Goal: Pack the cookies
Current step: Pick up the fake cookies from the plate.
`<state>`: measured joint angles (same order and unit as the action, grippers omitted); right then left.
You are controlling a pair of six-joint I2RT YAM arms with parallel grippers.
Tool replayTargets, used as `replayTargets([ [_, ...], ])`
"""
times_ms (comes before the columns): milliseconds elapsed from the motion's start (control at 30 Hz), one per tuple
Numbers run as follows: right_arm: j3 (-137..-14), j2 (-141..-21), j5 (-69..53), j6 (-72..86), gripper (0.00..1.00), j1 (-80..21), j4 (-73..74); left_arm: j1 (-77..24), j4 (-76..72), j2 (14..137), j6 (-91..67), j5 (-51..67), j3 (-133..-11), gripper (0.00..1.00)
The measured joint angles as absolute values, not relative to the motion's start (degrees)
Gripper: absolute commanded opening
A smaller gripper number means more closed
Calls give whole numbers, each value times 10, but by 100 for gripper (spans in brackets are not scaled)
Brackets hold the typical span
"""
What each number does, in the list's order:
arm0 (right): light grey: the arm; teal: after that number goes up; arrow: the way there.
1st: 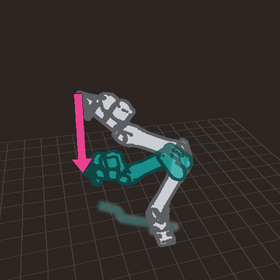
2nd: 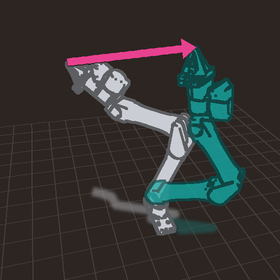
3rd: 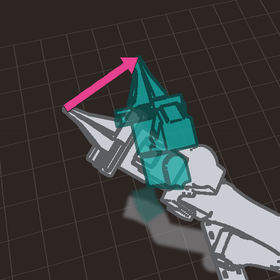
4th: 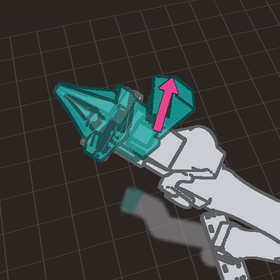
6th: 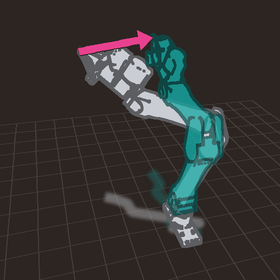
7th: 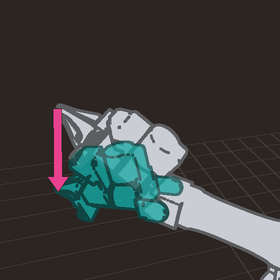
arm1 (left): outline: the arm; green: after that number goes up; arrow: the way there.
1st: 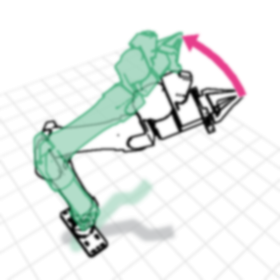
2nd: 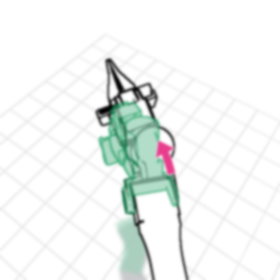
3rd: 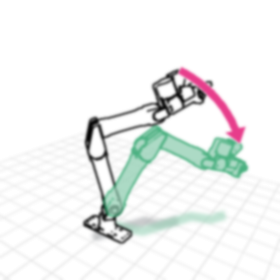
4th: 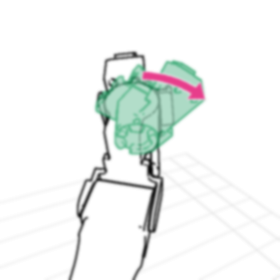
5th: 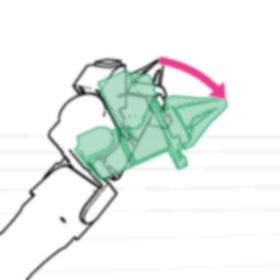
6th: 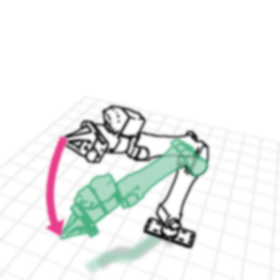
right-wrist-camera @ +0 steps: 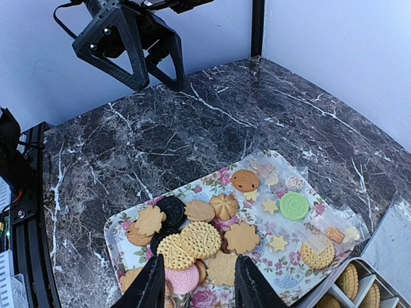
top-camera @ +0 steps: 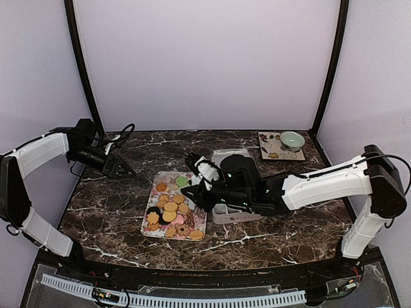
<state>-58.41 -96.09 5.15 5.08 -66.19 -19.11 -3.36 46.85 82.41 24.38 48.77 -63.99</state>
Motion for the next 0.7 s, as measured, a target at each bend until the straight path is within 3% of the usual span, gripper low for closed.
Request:
replayTargets([
  [700,-642,-980,32,50,35,-626,-217,-34,469,824,244,488,-640,98],
])
